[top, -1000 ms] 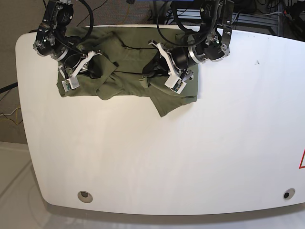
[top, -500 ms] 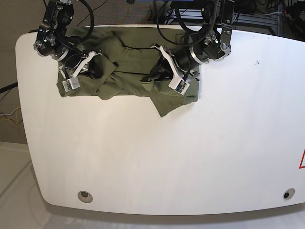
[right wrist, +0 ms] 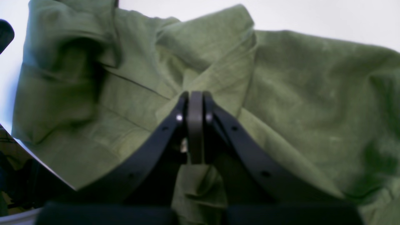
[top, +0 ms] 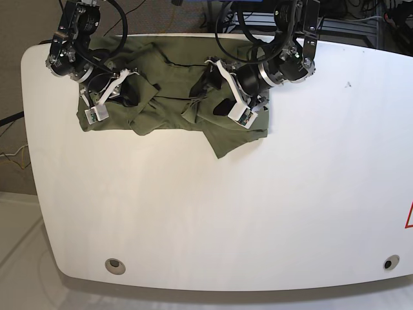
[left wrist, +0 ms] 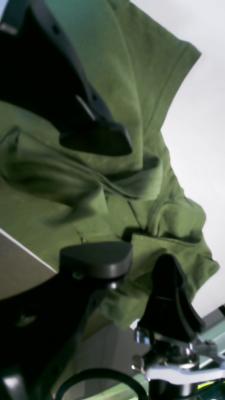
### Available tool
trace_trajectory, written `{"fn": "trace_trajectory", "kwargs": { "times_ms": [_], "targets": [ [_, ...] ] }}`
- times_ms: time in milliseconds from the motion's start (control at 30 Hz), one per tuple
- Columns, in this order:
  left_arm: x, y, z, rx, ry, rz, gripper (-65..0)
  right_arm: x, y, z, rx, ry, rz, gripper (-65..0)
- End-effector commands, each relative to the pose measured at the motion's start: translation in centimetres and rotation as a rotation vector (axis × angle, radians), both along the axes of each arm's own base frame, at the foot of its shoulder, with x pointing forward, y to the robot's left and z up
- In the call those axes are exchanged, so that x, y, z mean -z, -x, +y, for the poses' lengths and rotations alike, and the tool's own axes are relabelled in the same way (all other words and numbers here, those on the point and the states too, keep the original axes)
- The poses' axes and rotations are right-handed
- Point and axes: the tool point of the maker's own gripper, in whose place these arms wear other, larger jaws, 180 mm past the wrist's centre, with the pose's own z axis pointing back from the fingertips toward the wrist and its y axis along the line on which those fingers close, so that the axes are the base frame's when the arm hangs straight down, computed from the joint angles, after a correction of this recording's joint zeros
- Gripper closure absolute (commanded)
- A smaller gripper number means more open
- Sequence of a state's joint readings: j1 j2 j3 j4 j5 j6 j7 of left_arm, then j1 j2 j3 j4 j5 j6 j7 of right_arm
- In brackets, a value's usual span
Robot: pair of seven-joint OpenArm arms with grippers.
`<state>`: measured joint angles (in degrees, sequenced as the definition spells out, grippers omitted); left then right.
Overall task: Fold the T-shirt properly
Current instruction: 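Lay the folded end down mid-strip and open the left gripper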
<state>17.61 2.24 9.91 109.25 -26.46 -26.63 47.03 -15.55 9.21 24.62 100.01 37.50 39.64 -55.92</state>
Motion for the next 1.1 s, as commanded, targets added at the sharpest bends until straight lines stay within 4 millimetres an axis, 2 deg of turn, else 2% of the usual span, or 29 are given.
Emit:
{"fn": "trace_trajectory", "kwargs": {
  "times_ms": [0, 67, 200, 400, 600, 733, 800, 933, 1067],
  "targets": [
    [-2.0, -0.1, -0.6, 0.013, 0.057, -0.046, -42.7, -1.2, -0.8, -0.1, -0.003, -0.005, -0.050, 0.0],
    [-3.0, -0.3, -0.8, 0.013, 0.086, -0.064, -43.6, -1.2, -0.8, -0.3, 0.001, -0.002, -0.048, 0.0],
    [-3.7, 0.0, -0.8, 0.023, 0.113, -0.069, -42.8, -1.1, -0.7, -0.3, 0.001, -0.001, -0.046, 0.0],
    [-3.8, 0.3, -0.6, 0.034, 0.131, -0.057, -42.7, -1.1, -0.7, -0.3, 0.002, -0.001, -0.045, 0.0],
    [-3.8, 0.9, -1.2, 0.061, 0.192, -0.020, -42.8, -1.1, -0.7, -0.3, 0.001, -0.003, -0.045, 0.0],
    [-3.4, 1.3, -2.0, 0.081, 0.220, 0.007, -42.3, -1.1, -0.7, -0.3, 0.001, -0.002, -0.044, 0.0],
    [-1.7, 1.7, -2.8, 0.060, 0.245, 0.074, -40.2, -1.1, -0.7, -0.4, 0.002, 0.002, -0.045, 0.0],
    [-1.0, 1.3, -2.3, 0.037, 0.220, 0.077, -39.6, -1.1, -0.7, -0.6, 0.002, 0.008, -0.043, 0.0],
    [-1.0, 0.2, -0.4, 0.006, 0.157, 0.031, -39.4, -1.0, -0.7, -1.3, 0.009, 0.024, -0.033, -3.5]
  ]
}}
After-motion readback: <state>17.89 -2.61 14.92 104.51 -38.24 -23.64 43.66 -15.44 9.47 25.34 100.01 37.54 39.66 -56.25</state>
